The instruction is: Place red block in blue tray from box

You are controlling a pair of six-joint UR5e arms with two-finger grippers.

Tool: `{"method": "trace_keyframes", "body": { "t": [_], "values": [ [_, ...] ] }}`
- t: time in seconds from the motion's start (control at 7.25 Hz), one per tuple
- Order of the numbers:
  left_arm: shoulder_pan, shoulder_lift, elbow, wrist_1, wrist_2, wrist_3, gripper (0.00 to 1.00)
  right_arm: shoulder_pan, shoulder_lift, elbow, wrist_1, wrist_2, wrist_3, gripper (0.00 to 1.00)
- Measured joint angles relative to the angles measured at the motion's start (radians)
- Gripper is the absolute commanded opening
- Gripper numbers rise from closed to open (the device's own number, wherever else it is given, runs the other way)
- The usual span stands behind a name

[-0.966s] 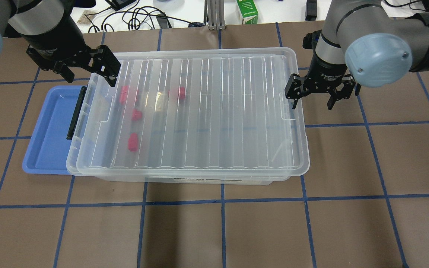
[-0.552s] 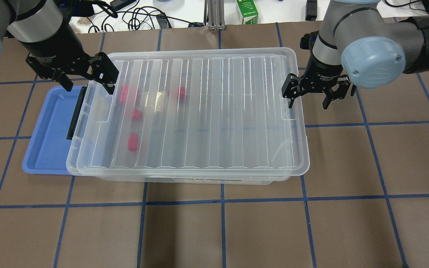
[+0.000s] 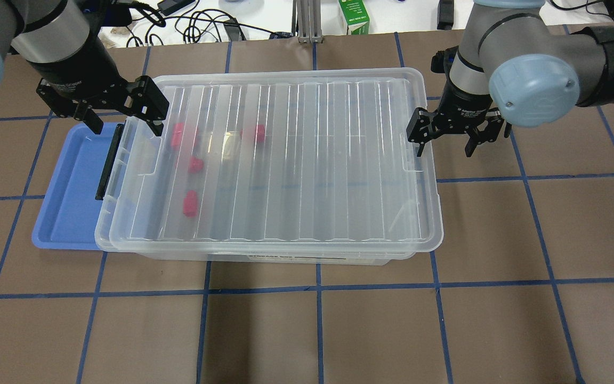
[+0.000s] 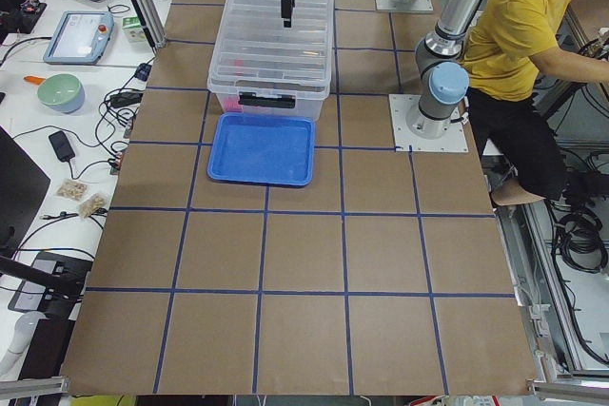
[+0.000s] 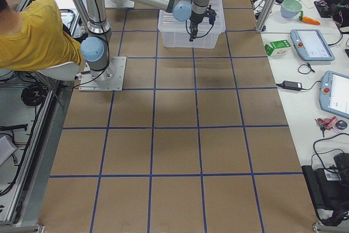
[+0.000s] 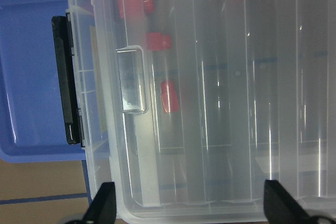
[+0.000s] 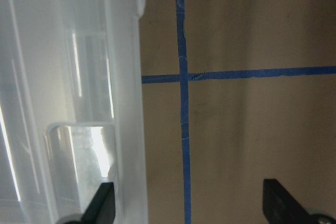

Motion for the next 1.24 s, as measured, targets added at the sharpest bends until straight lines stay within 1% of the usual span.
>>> {"method": "trace_keyframes", "body": {
  "t": [0.14, 0.55, 0.97, 1.24],
  "values": [
    [-0.001, -0.002, 0.0, 0.0, -0.002, -0.024, 1.0, -0.003, 0.001, 0.0, 0.0, -0.004, -0.03, 1.0],
    [-0.001, -0.006, 0.0, -0.002, -0.007, -0.034, 1.0, -0.015, 0.01, 0.0, -0.002, -0.058, -0.118, 1.0],
    [0.0, -0.01, -0.001, -0.001, -0.007, -0.032, 1.0, -0.059, 0.014, -0.001, 0.003, -0.065, -0.145, 1.0],
    [-0.001, -0.013, 0.0, 0.004, -0.005, -0.029, 1.0, -0.068, 0.014, -0.002, 0.001, -0.066, -0.157, 1.0]
  ]
}}
